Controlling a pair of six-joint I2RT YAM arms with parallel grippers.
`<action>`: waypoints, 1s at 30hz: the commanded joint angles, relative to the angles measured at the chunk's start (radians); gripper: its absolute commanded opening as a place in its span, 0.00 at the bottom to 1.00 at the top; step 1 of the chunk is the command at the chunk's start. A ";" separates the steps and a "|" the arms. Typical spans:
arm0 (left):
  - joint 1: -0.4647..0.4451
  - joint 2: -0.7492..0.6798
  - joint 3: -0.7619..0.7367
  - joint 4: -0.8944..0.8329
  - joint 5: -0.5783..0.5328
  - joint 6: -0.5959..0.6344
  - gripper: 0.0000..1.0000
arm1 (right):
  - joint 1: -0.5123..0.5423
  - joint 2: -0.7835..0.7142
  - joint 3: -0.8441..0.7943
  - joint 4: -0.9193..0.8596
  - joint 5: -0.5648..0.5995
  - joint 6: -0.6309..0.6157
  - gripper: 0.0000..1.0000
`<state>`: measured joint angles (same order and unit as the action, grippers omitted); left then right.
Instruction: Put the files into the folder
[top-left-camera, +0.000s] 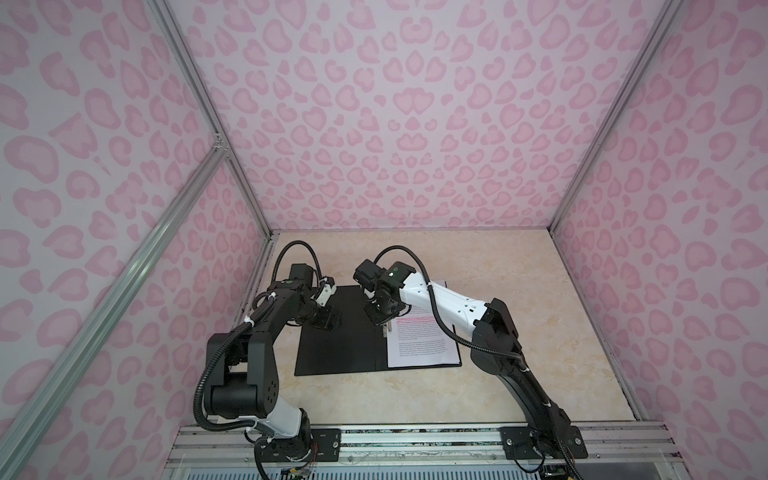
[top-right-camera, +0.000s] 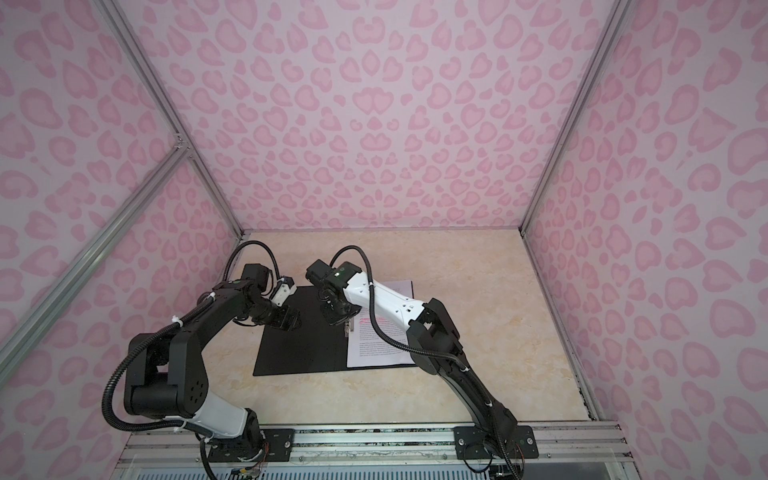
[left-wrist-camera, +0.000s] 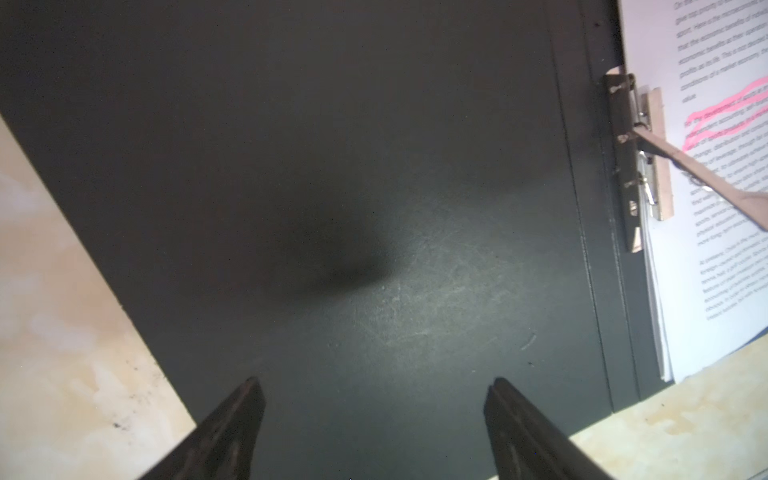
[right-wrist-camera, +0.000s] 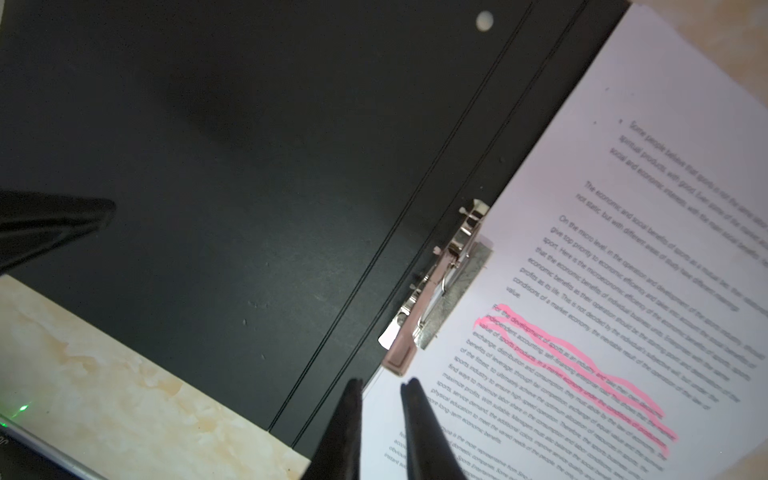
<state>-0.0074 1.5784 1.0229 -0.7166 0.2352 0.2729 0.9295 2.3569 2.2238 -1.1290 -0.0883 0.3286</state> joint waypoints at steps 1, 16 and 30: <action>0.001 0.018 0.005 0.004 -0.006 0.022 0.86 | 0.000 0.020 0.017 -0.030 -0.005 -0.006 0.19; 0.002 0.048 0.016 0.004 -0.018 0.031 0.83 | -0.007 0.060 0.115 -0.078 -0.018 -0.017 0.17; 0.001 0.071 0.017 0.003 -0.015 0.034 0.81 | -0.015 0.090 0.134 -0.103 -0.033 -0.028 0.14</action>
<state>-0.0074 1.6436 1.0306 -0.7086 0.2157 0.2939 0.9150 2.4332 2.3501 -1.2114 -0.1146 0.3099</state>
